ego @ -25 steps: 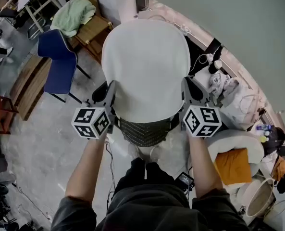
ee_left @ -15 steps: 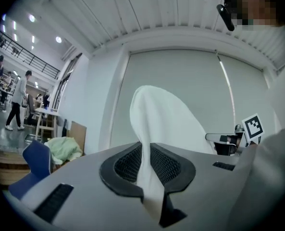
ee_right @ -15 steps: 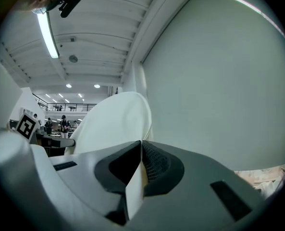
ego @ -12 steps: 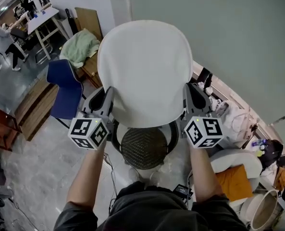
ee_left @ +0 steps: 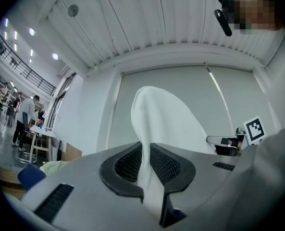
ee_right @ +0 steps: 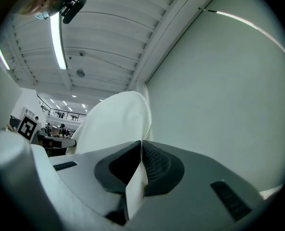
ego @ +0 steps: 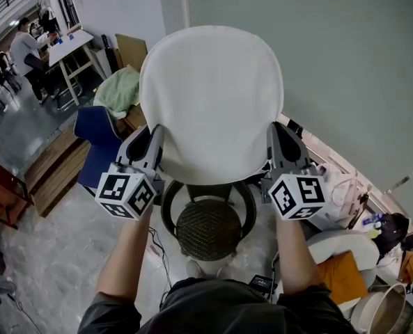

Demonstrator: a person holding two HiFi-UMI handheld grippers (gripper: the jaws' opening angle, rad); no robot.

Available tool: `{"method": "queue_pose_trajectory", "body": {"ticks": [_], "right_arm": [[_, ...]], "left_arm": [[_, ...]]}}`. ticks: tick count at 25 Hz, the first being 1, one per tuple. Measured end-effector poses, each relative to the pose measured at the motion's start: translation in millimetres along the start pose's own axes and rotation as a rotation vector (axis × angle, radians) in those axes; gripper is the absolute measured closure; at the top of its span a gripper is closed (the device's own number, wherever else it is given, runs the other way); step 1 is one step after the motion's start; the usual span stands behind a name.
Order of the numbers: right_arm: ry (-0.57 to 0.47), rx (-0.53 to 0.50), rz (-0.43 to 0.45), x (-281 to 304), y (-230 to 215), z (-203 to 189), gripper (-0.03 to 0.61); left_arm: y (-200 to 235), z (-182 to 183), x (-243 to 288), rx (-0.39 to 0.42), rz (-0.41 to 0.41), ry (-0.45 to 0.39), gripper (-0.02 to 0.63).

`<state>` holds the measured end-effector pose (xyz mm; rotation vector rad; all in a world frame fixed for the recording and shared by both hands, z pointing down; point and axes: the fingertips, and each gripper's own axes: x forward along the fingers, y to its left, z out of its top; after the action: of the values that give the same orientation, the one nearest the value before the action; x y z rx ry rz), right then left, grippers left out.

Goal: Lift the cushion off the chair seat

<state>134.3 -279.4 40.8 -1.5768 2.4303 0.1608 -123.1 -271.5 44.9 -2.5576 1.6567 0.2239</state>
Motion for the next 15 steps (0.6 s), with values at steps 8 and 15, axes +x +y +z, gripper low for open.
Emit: {"method": "queue_pose_trajectory", "body": {"ticks": [8, 15], "right_arm": [[-0.070, -0.033, 0.015, -7, 7, 42, 0.558], [-0.109, -0.050, 0.017, -9, 9, 66, 0.558]], "left_arm": [[-8, 39, -7, 0.020, -0.012, -0.073, 0.554], [-14, 63, -9, 0.034, -0.019, -0.113, 0.554]]}}
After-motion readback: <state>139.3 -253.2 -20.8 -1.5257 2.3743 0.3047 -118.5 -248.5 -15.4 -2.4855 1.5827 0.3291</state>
